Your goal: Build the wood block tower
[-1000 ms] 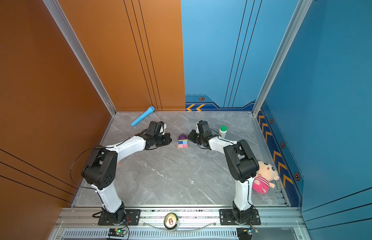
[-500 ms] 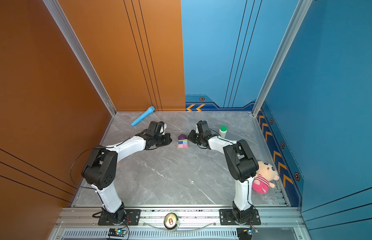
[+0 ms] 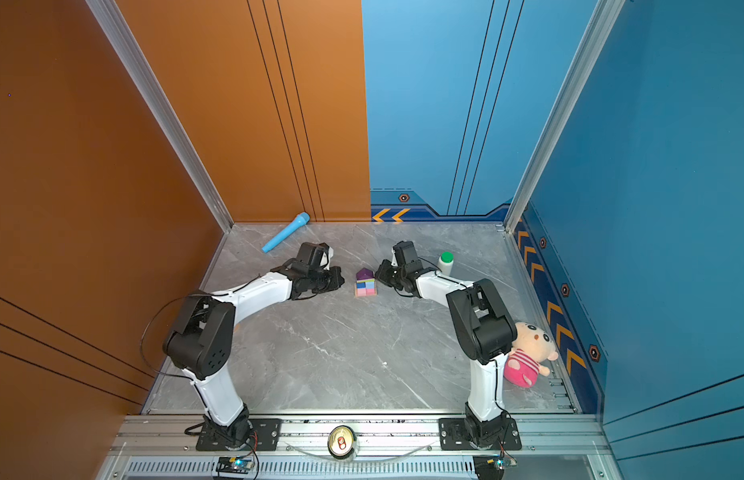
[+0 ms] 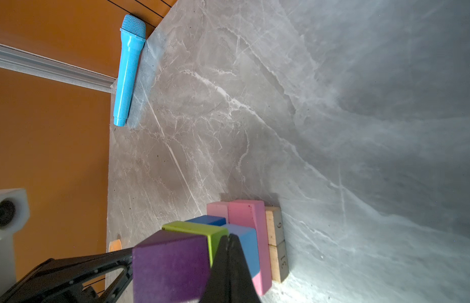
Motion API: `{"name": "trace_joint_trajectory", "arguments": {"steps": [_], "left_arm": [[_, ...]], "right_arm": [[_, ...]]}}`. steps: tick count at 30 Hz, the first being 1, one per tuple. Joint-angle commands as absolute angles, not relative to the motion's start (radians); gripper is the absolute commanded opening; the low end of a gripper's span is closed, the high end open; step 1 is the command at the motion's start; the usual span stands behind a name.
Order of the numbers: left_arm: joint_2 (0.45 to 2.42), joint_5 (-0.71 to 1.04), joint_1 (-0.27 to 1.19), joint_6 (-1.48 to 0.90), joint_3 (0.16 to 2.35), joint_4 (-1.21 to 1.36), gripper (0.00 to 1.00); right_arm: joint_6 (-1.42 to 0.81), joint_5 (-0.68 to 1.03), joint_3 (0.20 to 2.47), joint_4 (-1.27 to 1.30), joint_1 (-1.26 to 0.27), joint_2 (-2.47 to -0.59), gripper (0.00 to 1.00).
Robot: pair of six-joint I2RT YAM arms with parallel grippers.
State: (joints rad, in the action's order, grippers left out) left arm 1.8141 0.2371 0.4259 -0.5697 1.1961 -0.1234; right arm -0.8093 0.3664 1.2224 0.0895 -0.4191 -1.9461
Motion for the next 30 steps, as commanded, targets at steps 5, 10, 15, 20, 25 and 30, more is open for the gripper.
{"name": "trace_joint_trajectory", "arguments": {"steps": [5, 10, 15, 20, 25, 30], "left_arm": [[1.841, 0.256, 0.443, -0.568, 1.23, -0.14, 0.0], [1.872, 0.263, 0.451, -0.572, 1.247, -0.137, 0.0], [1.898, 0.265, 0.453, -0.587, 1.245, -0.113, 0.0], [1.924, 0.276, 0.453, -0.599, 1.258, -0.096, 0.0], [1.943, 0.289, 0.456, -0.608, 1.264, -0.078, 0.0], [1.954, 0.296, 0.464, -0.615, 1.271, -0.068, 0.0]], "right_arm": [[-0.793, 0.364, 1.242, 0.046, -0.425, -1.959, 0.0], [-0.794, 0.365, 1.241, 0.041, -0.425, -1.96, 0.0], [-0.795, 0.367, 1.24, 0.037, -0.425, -1.962, 0.0], [-0.796, 0.373, 1.243, 0.035, -0.427, -1.965, 0.0], [-0.797, 0.376, 1.243, 0.034, -0.427, -1.969, 0.0], [-0.799, 0.378, 1.247, 0.034, -0.429, -1.976, 0.0]]}}
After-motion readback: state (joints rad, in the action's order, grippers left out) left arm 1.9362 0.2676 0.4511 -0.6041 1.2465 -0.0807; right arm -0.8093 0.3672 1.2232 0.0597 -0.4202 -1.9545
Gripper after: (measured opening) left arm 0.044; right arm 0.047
